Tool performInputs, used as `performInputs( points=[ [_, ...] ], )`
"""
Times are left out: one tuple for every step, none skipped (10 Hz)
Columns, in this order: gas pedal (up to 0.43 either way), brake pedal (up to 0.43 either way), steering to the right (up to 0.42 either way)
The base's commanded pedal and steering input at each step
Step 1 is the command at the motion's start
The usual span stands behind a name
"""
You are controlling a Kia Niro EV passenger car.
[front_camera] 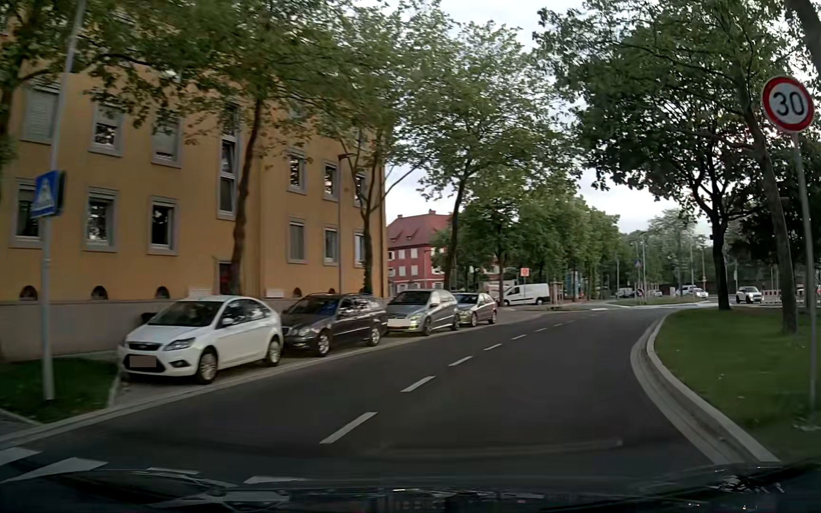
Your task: Follow the waypoints while adhering to traffic rules and regulations
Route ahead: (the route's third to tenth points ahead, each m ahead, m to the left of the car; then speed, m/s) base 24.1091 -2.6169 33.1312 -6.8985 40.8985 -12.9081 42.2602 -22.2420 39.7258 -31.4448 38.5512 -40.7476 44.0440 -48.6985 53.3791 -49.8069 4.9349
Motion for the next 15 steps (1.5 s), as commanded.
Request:
performInputs(
  points=[
    [0.157, 0.000, 0.159],
    [0.157, 0.000, 0.158],
    [0.157, 0.000, 0.155],
    [0.157, 0.000, 0.149],
    [0.157, 0.000, 0.144],
    [0.157, 0.000, 0.140],
    [0.157, 0.000, 0.135],
    [0.157, 0.000, 0.128],
    [0.157, 0.000, 0.121],
    [0.157, 0.000, 0.117],
    [0.157, 0.000, 0.115],
    [0.157, 0.000, 0.113],
    [0.157, 0.000, 0.112],
    [0.157, 0.000, 0.110],
    [0.157, 0.000, 0.106]
  ],
)
